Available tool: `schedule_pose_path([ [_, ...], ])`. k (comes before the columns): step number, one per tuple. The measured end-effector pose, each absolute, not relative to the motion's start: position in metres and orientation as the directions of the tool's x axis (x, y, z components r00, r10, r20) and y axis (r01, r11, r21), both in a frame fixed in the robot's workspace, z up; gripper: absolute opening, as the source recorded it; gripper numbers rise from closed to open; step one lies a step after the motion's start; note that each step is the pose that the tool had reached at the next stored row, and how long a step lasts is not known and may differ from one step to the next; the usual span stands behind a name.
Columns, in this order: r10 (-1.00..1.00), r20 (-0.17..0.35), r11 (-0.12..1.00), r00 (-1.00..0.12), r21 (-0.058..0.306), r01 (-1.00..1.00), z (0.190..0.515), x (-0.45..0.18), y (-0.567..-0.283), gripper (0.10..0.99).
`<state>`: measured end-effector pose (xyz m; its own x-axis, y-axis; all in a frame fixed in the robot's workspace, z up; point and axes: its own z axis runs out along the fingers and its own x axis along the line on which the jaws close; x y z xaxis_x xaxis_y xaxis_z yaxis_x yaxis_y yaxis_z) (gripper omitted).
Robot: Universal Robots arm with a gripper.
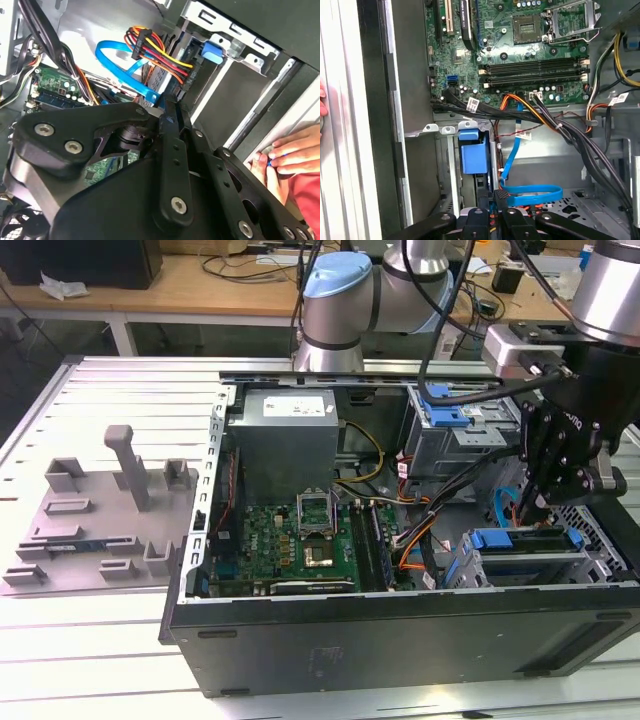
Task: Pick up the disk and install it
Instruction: 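Insert the second disk wire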
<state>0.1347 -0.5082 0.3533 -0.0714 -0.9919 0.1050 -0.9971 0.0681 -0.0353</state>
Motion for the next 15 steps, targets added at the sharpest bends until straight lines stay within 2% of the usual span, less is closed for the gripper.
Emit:
schedule_pose_path([
  [5,-0.995,0.088,0.048,-0.051,-0.031,-0.998,0.353,0.135,-0.511,0.161],
  [10,-0.998,0.036,0.049,-0.050,-0.028,-0.998,0.352,0.137,-0.522,0.161],
  [15,-0.999,0.020,0.048,-0.049,-0.027,-0.998,0.352,0.138,-0.524,0.161],
])
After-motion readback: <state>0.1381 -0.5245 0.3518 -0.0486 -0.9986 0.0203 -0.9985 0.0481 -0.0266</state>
